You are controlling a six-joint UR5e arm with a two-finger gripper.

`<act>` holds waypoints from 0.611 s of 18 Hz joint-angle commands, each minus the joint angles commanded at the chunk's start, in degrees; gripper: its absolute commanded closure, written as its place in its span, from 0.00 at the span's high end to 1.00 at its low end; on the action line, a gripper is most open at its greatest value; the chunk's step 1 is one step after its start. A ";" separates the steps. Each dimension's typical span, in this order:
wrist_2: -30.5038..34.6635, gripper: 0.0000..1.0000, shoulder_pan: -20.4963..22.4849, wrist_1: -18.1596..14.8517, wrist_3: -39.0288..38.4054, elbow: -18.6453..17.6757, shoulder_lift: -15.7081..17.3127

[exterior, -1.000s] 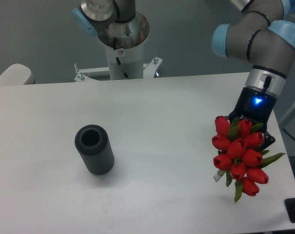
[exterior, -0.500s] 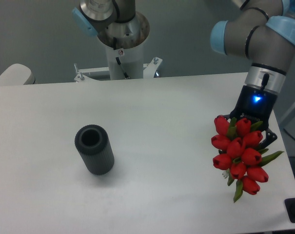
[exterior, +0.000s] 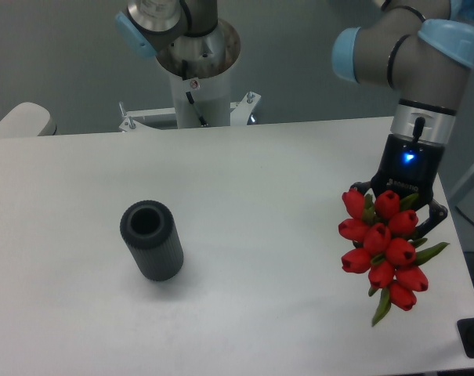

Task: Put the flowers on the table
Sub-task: 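Move the held tulips toward the black vase and lower them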

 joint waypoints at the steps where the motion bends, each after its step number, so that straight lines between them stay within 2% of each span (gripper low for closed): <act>1: 2.29 0.31 -0.79 0.00 1.49 -0.35 0.35; 3: 6.94 0.31 -1.67 0.00 3.70 -1.50 0.70; 11: 25.66 0.31 -6.76 0.00 4.58 -5.19 1.23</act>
